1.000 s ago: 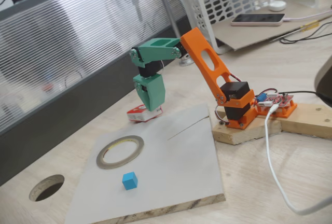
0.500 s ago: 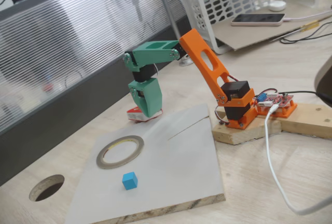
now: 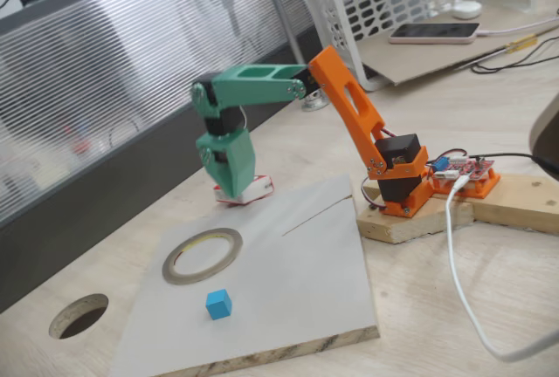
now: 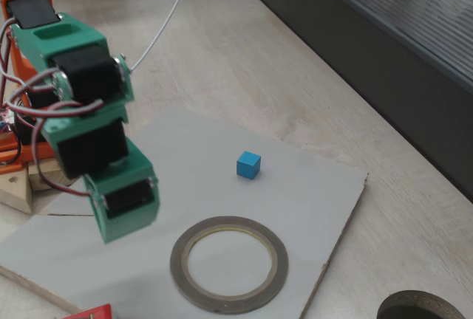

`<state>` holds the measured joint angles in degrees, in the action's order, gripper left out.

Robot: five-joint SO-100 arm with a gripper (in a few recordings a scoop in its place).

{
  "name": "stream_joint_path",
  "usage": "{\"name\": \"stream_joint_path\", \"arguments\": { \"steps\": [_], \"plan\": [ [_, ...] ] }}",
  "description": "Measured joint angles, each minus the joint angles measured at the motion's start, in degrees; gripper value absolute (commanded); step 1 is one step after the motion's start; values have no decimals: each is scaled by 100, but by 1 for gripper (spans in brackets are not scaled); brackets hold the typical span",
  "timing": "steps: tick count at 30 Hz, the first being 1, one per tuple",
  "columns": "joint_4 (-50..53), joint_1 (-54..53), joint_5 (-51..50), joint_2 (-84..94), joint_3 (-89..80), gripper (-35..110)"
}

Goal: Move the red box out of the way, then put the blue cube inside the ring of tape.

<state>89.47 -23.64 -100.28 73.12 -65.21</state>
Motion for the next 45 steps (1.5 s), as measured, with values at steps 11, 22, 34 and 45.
{"name": "stream_joint_path", "arguments": {
  "steps": [11, 22, 34, 45],
  "plan": [
    [1512, 615, 0, 1160, 0, 1],
    [2294, 2637, 0, 1248, 0, 1],
    [2399, 4474, -35, 1248, 0, 1],
    [1424, 5388, -44, 211, 70, 1]
  ]
}}
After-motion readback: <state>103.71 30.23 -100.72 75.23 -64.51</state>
